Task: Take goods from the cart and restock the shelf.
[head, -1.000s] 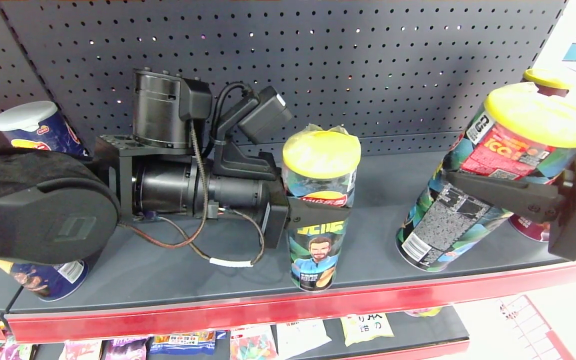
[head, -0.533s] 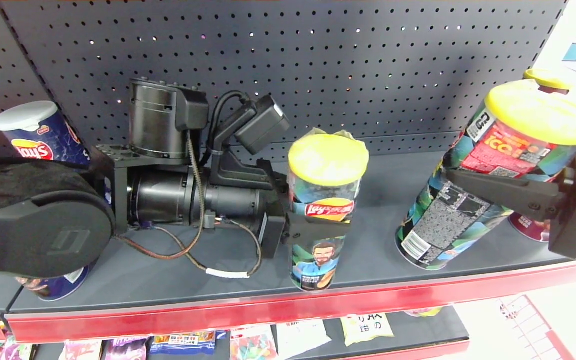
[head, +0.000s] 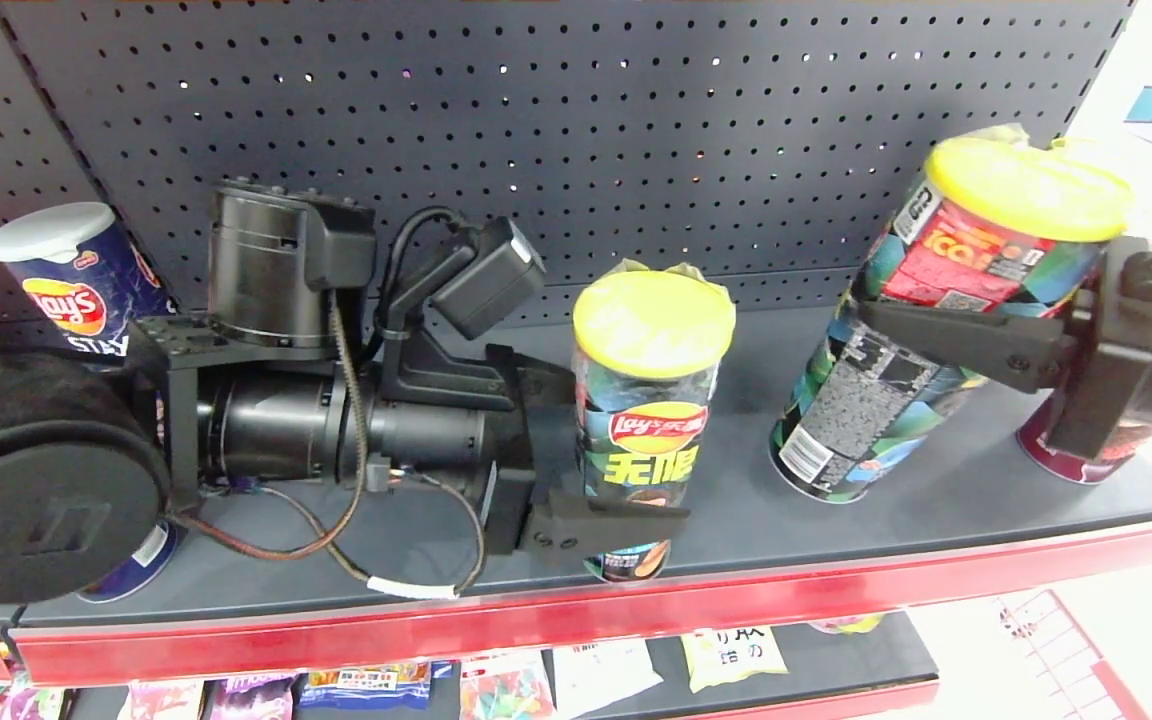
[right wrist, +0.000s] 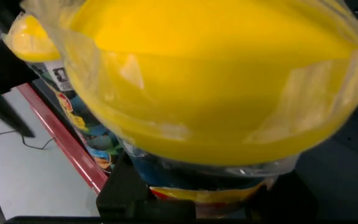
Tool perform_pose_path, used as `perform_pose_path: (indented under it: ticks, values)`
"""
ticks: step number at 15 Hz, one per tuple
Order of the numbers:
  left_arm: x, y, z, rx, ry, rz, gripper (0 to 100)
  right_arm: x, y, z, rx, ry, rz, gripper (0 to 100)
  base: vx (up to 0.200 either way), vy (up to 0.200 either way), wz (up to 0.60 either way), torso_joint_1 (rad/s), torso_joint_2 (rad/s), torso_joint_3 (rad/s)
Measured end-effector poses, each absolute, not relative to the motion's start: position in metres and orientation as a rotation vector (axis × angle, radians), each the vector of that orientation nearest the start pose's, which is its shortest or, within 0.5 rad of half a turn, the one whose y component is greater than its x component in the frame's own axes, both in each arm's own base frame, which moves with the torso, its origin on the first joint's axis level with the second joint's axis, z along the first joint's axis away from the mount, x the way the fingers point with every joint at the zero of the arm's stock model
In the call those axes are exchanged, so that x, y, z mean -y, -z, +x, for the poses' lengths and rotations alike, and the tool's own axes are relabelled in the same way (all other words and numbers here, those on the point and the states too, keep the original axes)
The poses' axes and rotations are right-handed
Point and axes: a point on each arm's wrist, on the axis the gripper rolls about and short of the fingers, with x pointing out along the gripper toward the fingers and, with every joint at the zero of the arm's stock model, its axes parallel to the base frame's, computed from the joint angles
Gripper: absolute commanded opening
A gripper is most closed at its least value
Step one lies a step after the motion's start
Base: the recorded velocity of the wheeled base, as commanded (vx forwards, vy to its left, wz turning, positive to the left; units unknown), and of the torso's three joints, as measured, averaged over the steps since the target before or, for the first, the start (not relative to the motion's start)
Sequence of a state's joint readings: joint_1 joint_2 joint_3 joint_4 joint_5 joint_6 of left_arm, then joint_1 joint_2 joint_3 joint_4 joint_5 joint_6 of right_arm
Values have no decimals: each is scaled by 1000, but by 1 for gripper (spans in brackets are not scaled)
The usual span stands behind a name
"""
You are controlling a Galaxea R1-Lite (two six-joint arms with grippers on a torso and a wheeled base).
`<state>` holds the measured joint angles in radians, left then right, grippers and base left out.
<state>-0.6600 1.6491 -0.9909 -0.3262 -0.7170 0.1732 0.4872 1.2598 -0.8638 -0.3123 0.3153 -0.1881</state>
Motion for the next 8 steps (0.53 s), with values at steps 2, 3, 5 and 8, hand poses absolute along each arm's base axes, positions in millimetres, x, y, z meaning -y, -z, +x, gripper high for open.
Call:
perform_pose_path:
  ticks: [2, 3, 5, 8]
  values:
    - [180, -217, 218, -256, 1367, 130, 100, -108, -283, 189, -16, -806, -186, 0, 0, 0, 0, 0, 0, 0]
    - [170, -216, 213, -260, 1350, 128, 100, -113, -285, 199, -17, -805, -186, 0, 0, 0, 0, 0, 0, 0]
    - [150, -217, 202, -258, 1297, 125, 100, -125, -289, 221, -18, -805, -186, 0, 0, 0, 0, 0, 0, 0]
    - [119, -215, 179, -254, 1208, 114, 100, -144, -290, 254, -19, -810, -186, 0, 0, 0, 0, 0, 0, 0]
